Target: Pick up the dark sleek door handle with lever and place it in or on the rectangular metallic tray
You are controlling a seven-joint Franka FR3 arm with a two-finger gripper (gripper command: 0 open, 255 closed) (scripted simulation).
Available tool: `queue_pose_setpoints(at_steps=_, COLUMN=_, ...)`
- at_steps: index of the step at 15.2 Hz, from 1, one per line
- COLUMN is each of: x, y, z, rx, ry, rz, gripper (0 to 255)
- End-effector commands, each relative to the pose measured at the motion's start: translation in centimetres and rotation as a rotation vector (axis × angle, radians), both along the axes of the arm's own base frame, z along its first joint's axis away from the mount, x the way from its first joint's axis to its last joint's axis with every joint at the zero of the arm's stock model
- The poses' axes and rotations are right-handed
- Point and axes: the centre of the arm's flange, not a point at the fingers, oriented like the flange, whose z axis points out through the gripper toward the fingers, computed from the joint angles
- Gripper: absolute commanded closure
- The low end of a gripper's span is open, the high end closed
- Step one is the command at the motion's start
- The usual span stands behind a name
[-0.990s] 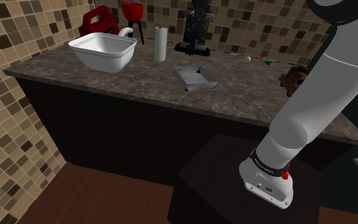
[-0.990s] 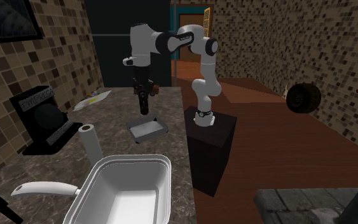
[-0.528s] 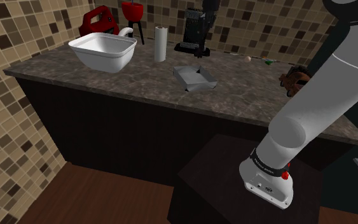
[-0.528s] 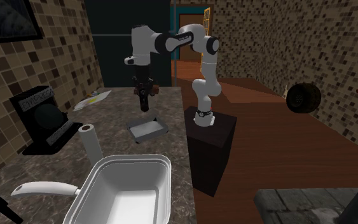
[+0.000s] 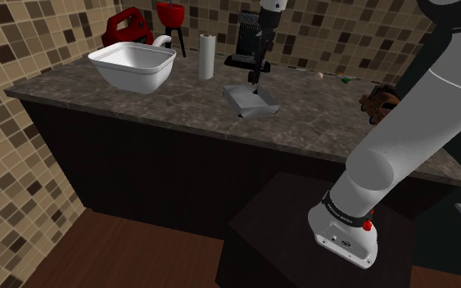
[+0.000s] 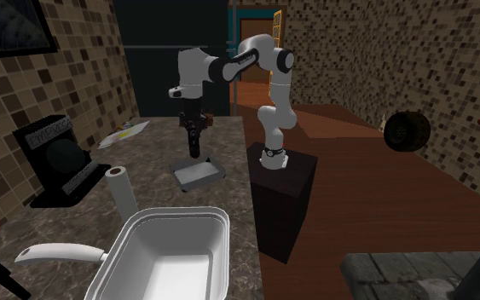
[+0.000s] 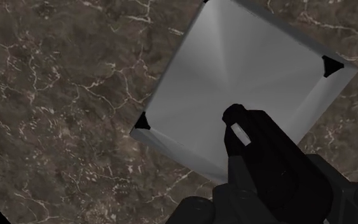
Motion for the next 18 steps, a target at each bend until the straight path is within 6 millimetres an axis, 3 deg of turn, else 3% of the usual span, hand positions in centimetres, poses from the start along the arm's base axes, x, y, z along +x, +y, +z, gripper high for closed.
queue_pose_setpoints(at_steps=1, x=0.0, y=0.0, z=-1.0, rx=0.0, ry=-0.001, rz=0.0, gripper=255)
queue_pose_setpoints(at_steps=9, x=0.0, y=0.0, z=-5.3, rx=0.0, ry=-0.001, rz=0.0, gripper=255)
queue_pose_setpoints(at_steps=17, x=0.0, y=0.0, z=-5.3, rx=0.0, ry=-0.001, rz=0.0, gripper=255)
queue_pose_setpoints(at_steps=18, x=0.0, y=0.0, z=-5.3, rx=0.0, ry=-0.001, rz=0.0, gripper=0)
